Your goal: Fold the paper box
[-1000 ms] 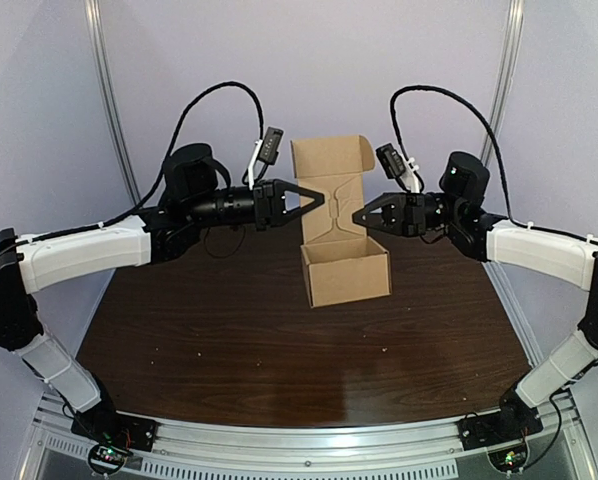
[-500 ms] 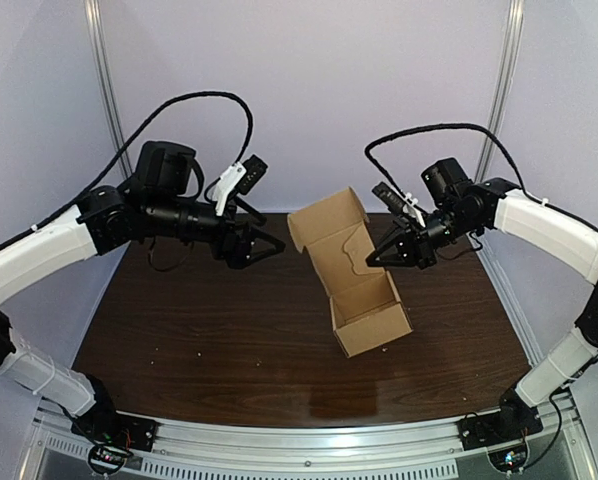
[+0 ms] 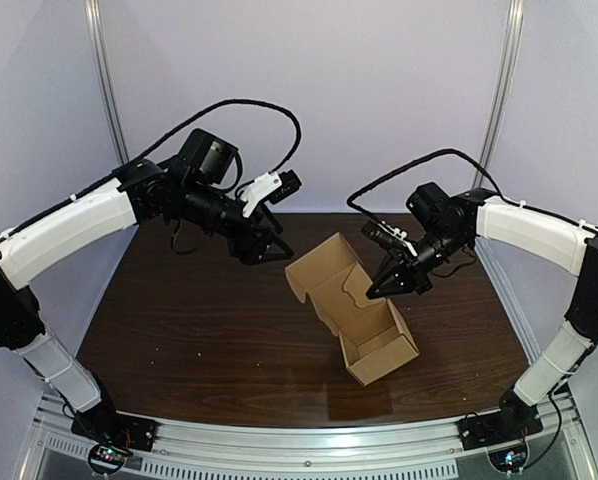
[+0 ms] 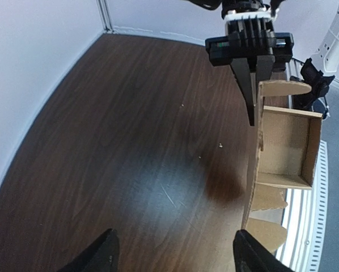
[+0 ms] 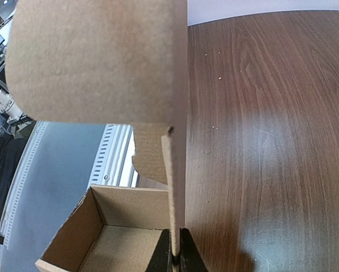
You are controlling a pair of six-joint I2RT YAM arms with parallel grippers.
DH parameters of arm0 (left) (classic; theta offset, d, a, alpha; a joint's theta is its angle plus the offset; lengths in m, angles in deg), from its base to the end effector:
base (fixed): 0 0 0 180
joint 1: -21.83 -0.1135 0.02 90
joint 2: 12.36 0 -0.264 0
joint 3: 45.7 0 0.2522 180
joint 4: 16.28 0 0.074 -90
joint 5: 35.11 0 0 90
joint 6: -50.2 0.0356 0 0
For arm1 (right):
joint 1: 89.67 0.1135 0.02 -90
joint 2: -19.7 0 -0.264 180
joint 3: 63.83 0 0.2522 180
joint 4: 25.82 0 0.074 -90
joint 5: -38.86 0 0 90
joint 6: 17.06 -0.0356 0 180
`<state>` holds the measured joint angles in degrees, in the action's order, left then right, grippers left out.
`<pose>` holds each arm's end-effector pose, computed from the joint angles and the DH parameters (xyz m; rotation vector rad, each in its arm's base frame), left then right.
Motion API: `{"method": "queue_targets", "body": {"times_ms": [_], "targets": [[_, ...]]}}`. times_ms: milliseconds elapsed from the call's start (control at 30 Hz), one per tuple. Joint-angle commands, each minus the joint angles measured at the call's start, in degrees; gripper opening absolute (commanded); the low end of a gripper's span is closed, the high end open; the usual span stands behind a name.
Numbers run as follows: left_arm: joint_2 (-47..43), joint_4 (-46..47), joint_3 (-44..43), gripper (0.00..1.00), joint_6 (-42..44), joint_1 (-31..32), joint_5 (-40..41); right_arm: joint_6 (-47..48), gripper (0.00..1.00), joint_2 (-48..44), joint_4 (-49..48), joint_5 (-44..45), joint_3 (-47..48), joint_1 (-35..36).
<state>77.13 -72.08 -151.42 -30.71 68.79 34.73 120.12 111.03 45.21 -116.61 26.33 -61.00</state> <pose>0.2249 -0.2588 0.3795 1.2574 1.9504 -0.7422 0.2524 0.1749 0.2877 -1.6000 1.6758 1.4046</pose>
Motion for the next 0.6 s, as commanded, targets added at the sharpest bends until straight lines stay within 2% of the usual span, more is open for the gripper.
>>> {"method": "queue_targets", "body": {"times_ms": [0, 100, 200, 400, 500, 567], "targets": [[2.28, -1.98, -2.86, 0.66, -0.71, -0.11, -7.69, 0.01, 0.03, -0.44, -0.32, 2.06, 0.24, 1.94], [3.27, -2.04, -2.97, 0.59, -1.94, -0.12, -11.17, -1.98, 0.05, -0.77, -2.0, 2.75, 0.3, 2.49], [1.82, -1.14, -1.26, 0.59, -3.67, -0.12, -8.16, -3.76, 0.05, -0.72, -3.89, 2.84, 0.01, 2.47], [-12.95, 16.95, 15.58, 0.74, -17.63, -0.11, 11.61, -15.53, 0.07, -2.82, -22.0, 4.74, -6.93, 2.36], [-19.88, 26.27, 27.37, 0.74, -26.66, -0.11, 21.16, -21.26, 0.08, -1.85, -31.69, 5.81, -8.78, 2.36], [-23.86, 32.96, 35.19, 0.72, -33.05, 0.06, 24.57, -25.78, 0.07, -0.64, -36.53, 6.97, -8.66, 2.34]]}}
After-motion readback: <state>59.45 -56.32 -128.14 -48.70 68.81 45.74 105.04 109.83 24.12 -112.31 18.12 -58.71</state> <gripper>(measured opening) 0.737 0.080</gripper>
